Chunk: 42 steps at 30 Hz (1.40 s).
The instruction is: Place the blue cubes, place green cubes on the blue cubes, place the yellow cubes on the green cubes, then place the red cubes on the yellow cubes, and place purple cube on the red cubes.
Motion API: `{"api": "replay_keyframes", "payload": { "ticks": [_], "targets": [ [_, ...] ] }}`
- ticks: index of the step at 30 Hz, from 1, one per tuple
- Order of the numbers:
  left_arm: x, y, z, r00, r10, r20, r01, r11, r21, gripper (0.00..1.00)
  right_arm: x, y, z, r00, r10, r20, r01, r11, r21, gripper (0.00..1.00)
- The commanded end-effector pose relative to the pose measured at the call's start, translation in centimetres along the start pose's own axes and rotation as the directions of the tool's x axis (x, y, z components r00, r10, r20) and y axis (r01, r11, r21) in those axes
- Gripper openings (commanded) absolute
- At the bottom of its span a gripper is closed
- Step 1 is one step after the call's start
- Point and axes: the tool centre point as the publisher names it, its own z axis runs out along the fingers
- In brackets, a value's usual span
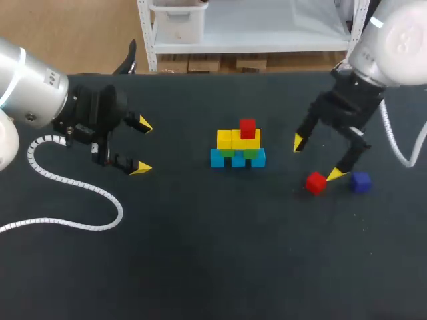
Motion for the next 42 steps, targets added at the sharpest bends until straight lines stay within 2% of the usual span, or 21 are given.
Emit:
{"api": "replay_keyframes", "payload": {
  "ticks": [1, 8, 15, 29, 30, 31, 32, 35, 38, 42],
  "targets": [
    [0.1, 0.0, 0.0, 1.000, 0.002, 0.004, -0.002, 1.000, -0.002, 1.00, 0.9, 0.1, 1.0, 0.999, -0.044, 0.030, 0.044, 0.999, 0.017, 1.00],
    [0.1, 0.0, 0.0, 1.000, 0.002, 0.004, -0.002, 1.000, -0.002, 1.00, 2.4, 1.3, 1.9, 0.991, -0.104, 0.079, 0.101, 0.994, 0.043, 1.00],
    [0.1, 0.0, 0.0, 1.000, 0.002, 0.004, -0.002, 1.000, -0.002, 1.00, 4.1, 1.1, 2.4, 0.988, -0.126, 0.088, 0.122, 0.991, 0.054, 1.00],
    [0.1, 0.0, 0.0, 1.000, 0.002, 0.004, -0.002, 1.000, -0.002, 1.00, 4.9, 0.3, 4.0, 0.979, -0.164, 0.118, 0.163, 0.986, 0.013, 1.00],
    [0.1, 0.0, 0.0, 1.000, 0.002, 0.004, -0.002, 1.000, -0.002, 1.00, 4.9, 0.3, 4.0, 0.979, -0.163, 0.121, 0.163, 0.987, 0.012, 0.75],
    [0.1, 0.0, 0.0, 1.000, 0.002, 0.004, -0.002, 1.000, -0.002, 1.00, 5.0, 0.2, 4.1, 0.979, -0.162, 0.121, 0.162, 0.987, 0.011, 0.58],
    [0.1, 0.0, 0.0, 1.000, 0.002, 0.004, -0.002, 1.000, -0.002, 1.00, 5.0, 0.2, 4.1, 0.979, -0.162, 0.122, 0.162, 0.987, 0.010, 0.47],
    [0.1, 0.0, 0.0, 1.000, 0.002, 0.004, -0.002, 1.000, -0.002, 1.00, 5.1, 0.1, 4.2, 0.980, -0.161, 0.120, 0.162, 0.987, -0.003, 0.33],
    [0.1, 0.0, 0.0, 1.000, 0.002, 0.004, -0.002, 1.000, -0.002, 1.00, 5.1, 0.1, 4.2, 0.980, -0.161, 0.117, 0.164, 0.986, -0.011, 0.00],
    [0.1, 0.0, 0.0, 1.000, 0.002, 0.004, -0.002, 1.000, -0.002, 1.00, 4.9, 0.2, 4.3, 0.980, -0.163, 0.116, 0.166, 0.986, -0.021, 0.00]
  ]
}}
